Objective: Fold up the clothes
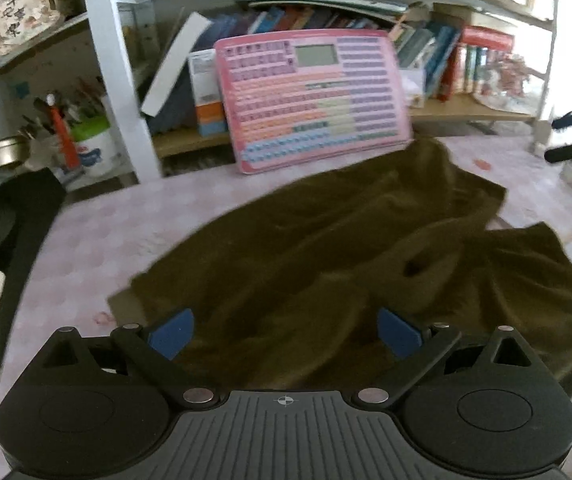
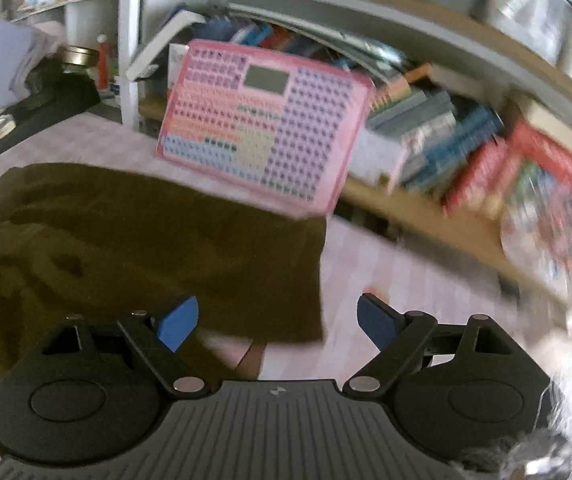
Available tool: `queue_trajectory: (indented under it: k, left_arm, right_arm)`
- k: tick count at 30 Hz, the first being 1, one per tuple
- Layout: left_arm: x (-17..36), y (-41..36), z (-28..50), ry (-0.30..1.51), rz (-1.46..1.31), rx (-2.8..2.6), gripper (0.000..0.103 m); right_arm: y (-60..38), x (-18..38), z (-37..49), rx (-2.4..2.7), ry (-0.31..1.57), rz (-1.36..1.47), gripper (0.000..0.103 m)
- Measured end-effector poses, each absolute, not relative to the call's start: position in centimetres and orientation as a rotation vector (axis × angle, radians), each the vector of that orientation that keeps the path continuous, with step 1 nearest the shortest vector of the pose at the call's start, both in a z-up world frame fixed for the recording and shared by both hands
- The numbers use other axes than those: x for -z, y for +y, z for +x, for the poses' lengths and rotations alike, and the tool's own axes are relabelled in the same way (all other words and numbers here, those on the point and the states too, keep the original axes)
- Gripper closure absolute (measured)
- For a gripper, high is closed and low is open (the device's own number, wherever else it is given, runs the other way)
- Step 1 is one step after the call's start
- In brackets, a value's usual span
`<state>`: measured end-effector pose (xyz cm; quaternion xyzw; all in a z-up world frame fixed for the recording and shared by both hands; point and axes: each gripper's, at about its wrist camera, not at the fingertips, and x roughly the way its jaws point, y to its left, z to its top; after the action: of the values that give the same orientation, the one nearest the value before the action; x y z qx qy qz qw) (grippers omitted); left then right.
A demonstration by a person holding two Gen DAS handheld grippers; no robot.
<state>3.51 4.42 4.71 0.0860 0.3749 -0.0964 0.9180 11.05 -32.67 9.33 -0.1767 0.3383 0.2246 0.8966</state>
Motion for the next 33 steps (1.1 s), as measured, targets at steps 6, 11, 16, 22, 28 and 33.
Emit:
queue_trajectory:
  k: [6, 11, 16, 22, 28, 33]
  left_arm:
    - [-4.7, 6.2, 7.4, 0.782, 0.222, 0.103, 0.003]
    - [-5.0, 8.3, 10.1, 0.736, 0.186, 0.040, 0.003]
    - [-4.5, 10.2, 12.2, 0.712, 0.197, -0.009, 0.003]
    - [-3.2, 10.8, 13.8, 0.768, 0.237, 0.017, 0.004]
    - [-2.0, 10.1, 14.7, 0.820, 0.278, 0.153, 0.008]
    - [-1.1, 9.6, 15.6, 0.871, 0.313, 0.231, 0.018]
  right_arm:
    - [-31.0, -9.3, 18.5, -0.582, 0.676, -0.460, 0.017]
    - [-29.9, -9.4, 24.5, -0.660, 0.685, -0.465, 0.017]
    - [-28.9, -8.2, 29.6, -0.680, 0.698, -0.477, 0.021]
    - [-27.5, -4.6, 33.0, -0.687, 0.747, -0.540, 0.036]
    - [-26.9, -2.4, 33.5, -0.793, 0.822, -0.568, 0.040]
    - [-26.8, -1.1, 33.6, -0.892, 0.898, -0.580, 0.041]
